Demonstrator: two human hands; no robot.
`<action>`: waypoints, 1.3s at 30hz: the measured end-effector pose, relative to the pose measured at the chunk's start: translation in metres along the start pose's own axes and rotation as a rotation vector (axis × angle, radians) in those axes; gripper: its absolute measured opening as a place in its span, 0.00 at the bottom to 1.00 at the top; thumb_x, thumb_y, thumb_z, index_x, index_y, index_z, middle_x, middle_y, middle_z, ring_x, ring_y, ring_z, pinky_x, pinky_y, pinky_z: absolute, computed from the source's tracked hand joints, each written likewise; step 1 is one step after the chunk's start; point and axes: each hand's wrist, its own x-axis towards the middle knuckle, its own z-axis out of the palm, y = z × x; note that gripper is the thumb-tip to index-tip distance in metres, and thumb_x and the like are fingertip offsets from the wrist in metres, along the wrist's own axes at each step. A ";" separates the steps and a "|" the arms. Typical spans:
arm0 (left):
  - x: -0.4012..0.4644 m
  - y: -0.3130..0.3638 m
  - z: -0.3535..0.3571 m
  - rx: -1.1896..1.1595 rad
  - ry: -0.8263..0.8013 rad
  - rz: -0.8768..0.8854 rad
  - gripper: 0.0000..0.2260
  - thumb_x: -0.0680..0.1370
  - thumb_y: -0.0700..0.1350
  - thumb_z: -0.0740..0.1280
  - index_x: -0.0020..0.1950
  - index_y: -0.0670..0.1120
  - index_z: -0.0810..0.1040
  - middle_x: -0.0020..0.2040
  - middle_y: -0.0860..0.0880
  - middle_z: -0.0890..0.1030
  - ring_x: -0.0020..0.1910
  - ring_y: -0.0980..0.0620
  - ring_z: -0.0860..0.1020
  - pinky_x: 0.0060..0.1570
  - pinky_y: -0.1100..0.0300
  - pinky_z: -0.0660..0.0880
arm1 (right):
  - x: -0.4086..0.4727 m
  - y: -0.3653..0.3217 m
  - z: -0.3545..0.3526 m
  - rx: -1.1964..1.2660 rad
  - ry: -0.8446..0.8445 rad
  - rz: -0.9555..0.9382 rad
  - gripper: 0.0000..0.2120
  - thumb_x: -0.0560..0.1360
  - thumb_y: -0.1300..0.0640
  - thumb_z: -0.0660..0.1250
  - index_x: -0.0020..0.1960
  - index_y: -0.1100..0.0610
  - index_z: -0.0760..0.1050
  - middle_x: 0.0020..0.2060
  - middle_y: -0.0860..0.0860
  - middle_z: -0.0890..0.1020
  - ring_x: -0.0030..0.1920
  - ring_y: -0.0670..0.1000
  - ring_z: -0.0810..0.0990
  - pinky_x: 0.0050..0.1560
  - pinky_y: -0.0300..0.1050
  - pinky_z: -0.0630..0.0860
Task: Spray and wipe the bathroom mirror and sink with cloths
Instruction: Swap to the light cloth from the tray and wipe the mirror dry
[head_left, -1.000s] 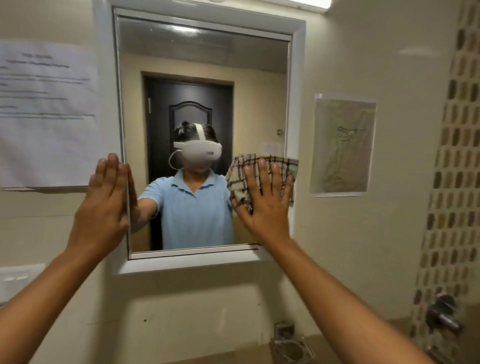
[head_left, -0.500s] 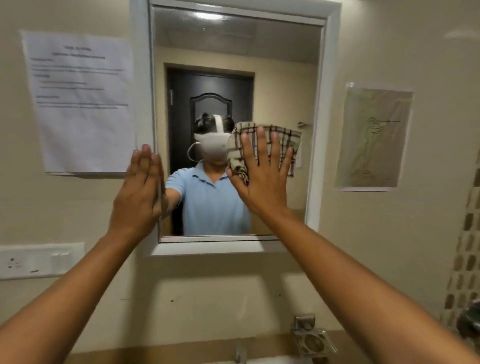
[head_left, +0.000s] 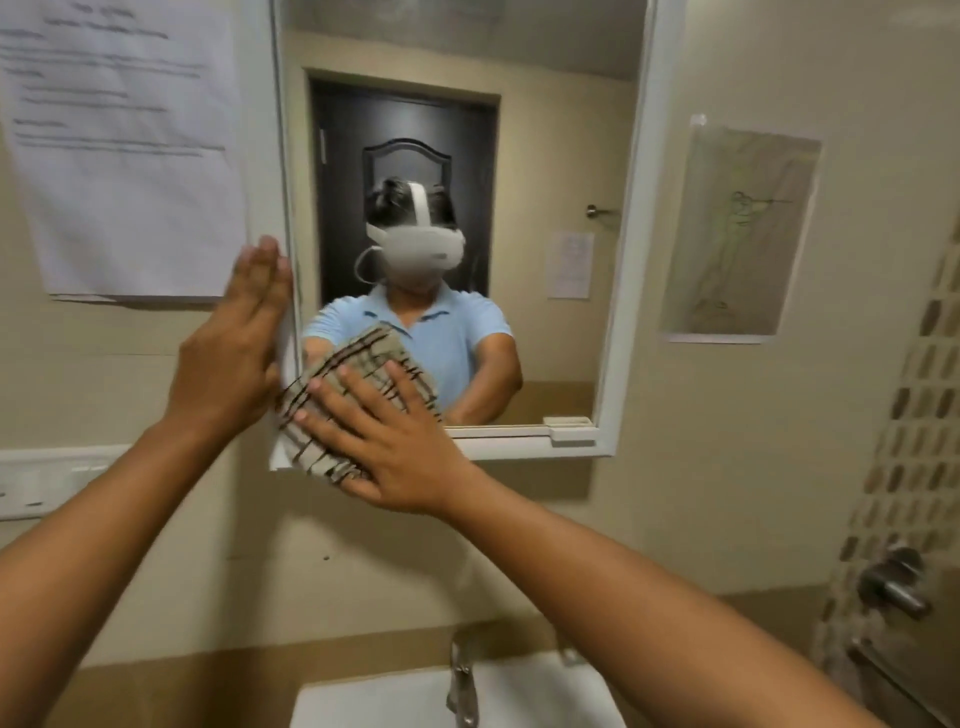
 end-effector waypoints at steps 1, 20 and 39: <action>-0.001 0.000 0.002 0.005 0.008 -0.001 0.41 0.71 0.28 0.62 0.81 0.45 0.51 0.82 0.48 0.49 0.81 0.49 0.49 0.65 0.40 0.70 | -0.012 0.003 0.002 -0.016 -0.038 -0.045 0.31 0.80 0.41 0.54 0.80 0.50 0.56 0.80 0.53 0.56 0.80 0.58 0.48 0.75 0.67 0.48; -0.001 0.016 0.008 0.072 -0.009 -0.120 0.43 0.72 0.28 0.64 0.82 0.47 0.46 0.82 0.53 0.43 0.79 0.58 0.40 0.67 0.42 0.69 | -0.171 0.110 -0.050 -0.074 -0.247 0.269 0.29 0.71 0.50 0.61 0.72 0.52 0.71 0.70 0.55 0.74 0.70 0.62 0.70 0.68 0.66 0.66; -0.003 0.023 0.000 -0.024 0.030 -0.067 0.34 0.74 0.38 0.56 0.81 0.42 0.51 0.82 0.43 0.50 0.79 0.49 0.47 0.69 0.44 0.66 | -0.059 -0.036 -0.020 0.167 -0.174 0.324 0.29 0.70 0.52 0.66 0.71 0.52 0.71 0.72 0.55 0.71 0.71 0.61 0.66 0.70 0.67 0.60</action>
